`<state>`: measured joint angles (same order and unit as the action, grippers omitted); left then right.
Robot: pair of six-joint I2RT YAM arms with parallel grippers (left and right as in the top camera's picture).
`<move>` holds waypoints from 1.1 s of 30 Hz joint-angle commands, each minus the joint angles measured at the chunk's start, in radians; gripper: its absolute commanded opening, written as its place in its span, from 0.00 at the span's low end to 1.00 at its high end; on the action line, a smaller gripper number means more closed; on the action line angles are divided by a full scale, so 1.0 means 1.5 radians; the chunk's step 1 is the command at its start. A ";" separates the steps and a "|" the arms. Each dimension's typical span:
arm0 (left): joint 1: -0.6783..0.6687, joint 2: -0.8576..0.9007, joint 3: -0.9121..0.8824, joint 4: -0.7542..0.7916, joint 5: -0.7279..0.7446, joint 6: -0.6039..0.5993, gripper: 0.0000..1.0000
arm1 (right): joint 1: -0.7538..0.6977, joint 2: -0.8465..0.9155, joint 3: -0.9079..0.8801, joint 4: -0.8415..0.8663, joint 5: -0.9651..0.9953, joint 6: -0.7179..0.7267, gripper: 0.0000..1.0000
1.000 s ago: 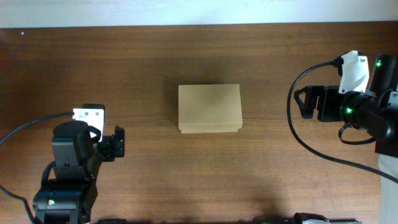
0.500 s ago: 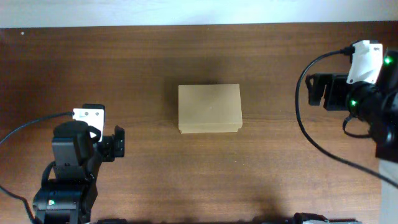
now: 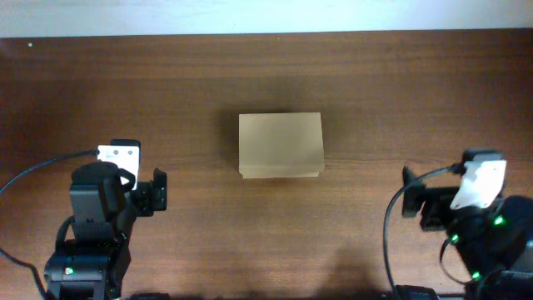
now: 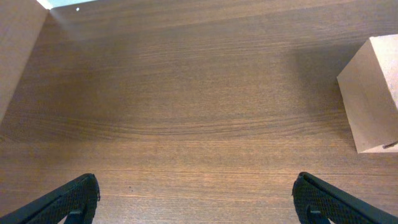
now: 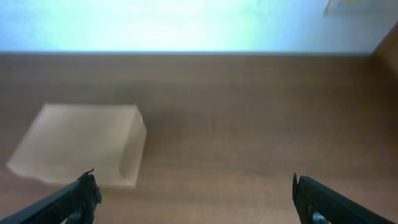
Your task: Pack container
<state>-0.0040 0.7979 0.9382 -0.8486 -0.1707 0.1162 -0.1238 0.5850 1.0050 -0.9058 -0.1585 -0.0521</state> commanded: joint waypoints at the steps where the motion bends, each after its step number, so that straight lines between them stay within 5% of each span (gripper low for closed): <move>1: 0.002 0.000 -0.004 0.000 -0.007 0.004 0.99 | 0.004 -0.064 -0.100 0.015 0.001 0.003 0.99; 14: 0.002 0.000 -0.004 0.000 -0.007 0.004 0.99 | 0.004 -0.312 -0.426 0.104 -0.022 0.004 0.99; 33: 0.002 0.000 -0.004 0.000 -0.007 0.004 0.99 | 0.004 -0.371 -0.545 0.100 -0.021 0.003 0.99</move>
<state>-0.0040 0.7979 0.9379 -0.8486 -0.1707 0.1165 -0.1238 0.0418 0.1970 -0.7551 -0.1822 -0.0521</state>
